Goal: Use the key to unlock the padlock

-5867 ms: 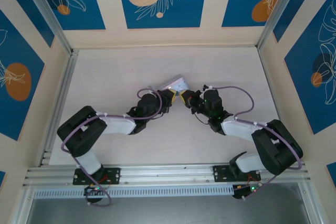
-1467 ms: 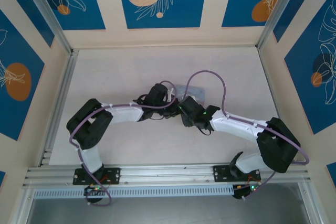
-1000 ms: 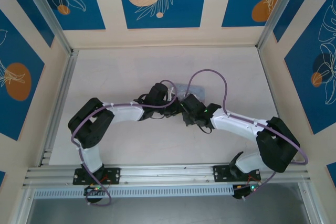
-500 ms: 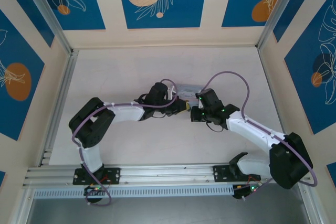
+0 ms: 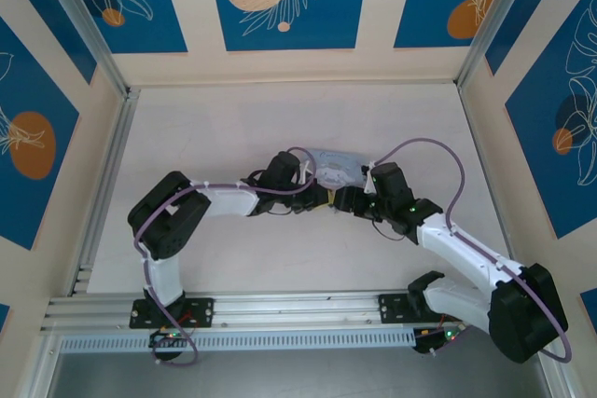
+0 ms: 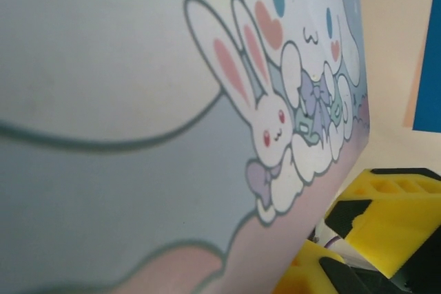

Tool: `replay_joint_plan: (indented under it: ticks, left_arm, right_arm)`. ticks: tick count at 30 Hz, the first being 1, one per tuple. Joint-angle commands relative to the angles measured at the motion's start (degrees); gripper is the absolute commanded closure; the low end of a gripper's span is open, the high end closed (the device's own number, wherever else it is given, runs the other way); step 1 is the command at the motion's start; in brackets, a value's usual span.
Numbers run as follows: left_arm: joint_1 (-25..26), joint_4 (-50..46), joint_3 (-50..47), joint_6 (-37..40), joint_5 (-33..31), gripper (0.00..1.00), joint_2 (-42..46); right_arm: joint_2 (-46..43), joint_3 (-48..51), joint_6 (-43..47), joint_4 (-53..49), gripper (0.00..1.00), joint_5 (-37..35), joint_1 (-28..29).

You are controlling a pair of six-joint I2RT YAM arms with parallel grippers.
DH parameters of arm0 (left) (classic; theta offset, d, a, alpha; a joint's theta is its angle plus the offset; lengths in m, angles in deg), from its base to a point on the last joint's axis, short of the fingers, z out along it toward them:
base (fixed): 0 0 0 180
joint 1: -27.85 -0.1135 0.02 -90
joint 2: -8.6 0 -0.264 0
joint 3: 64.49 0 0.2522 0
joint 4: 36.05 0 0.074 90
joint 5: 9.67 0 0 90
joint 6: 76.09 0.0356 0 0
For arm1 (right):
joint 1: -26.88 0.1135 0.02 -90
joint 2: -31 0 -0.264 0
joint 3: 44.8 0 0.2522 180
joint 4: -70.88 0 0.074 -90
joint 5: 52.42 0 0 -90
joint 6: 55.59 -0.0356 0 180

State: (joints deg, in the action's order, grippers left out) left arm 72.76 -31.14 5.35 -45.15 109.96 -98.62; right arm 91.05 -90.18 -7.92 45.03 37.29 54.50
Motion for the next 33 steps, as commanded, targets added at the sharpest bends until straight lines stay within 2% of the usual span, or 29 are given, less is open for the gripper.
replay_joint_plan:
  ticks: [1,8,18,29,33]
  left_arm:
    - [0.17,-2.25,-1.31,3.6,-0.23,1.0,-1.06]
    - [0.14,-2.83,-4.33,5.1,-0.97,0.69,0.06]
    - [-0.08,-4.58,-7.63,6.14,-3.35,0.42,5.82]
    - [-2.39,-10.97,-11.73,8.21,-7.48,0.04,19.04]
    - [-2.77,-14.13,-11.18,9.22,-9.95,0.0,22.92]
  right_arm:
    - [-0.42,2.95,-4.38,3.26,0.36,2.25,-0.12]
    - [1.66,6.33,-8.07,8.33,0.34,2.26,-0.11]
    - [5.68,4.92,-10.03,11.35,0.34,1.97,-0.11]
    - [14.37,-4.37,-6.84,12.1,0.34,3.68,-3.28]
    - [18.79,-9.37,-4.74,11.16,0.34,5.95,-5.27]
